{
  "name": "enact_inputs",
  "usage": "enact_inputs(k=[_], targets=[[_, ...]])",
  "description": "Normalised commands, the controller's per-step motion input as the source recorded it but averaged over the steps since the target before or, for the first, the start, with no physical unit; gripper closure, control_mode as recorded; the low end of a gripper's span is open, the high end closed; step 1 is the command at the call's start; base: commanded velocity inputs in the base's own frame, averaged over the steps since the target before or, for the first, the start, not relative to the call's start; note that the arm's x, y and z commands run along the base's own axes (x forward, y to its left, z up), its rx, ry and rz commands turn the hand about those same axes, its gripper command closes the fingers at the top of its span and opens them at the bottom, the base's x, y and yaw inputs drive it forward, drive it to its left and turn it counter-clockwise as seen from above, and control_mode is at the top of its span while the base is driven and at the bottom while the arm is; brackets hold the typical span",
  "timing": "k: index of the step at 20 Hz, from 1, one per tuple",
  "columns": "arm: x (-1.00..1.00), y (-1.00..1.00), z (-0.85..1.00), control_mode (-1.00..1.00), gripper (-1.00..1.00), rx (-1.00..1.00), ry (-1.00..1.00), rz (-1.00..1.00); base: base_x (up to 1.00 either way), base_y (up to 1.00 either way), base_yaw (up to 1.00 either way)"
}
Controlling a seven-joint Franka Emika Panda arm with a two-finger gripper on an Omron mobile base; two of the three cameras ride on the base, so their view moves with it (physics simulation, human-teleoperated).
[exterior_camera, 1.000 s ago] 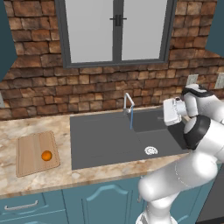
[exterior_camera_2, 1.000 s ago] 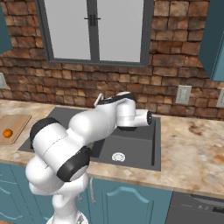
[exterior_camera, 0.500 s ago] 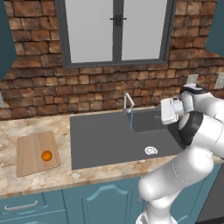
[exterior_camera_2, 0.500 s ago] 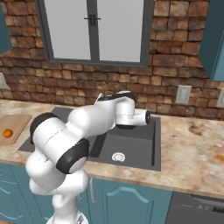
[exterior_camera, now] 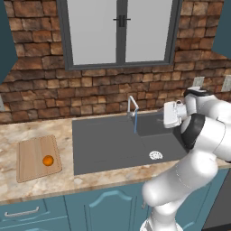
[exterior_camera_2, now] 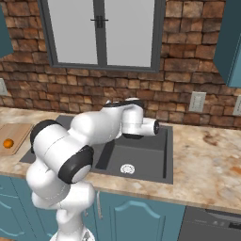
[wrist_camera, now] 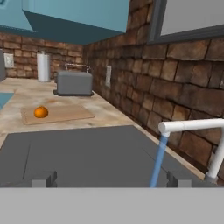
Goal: Pick the tangerine from the sink and place it on the cutting board to airdry. Then turn off the sink faucet.
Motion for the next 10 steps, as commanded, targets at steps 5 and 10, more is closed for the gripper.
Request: enact_inputs(k=[5,10], targets=[[0.10,0.12,0.00,-1.00,-1.00,0.03,0.00,-0.09,0.00,0.00,0.00],[0.24,0.06,0.00,-1.00,-1.00,0.03,0.05,-0.03,0.00,0.00,0.00]])
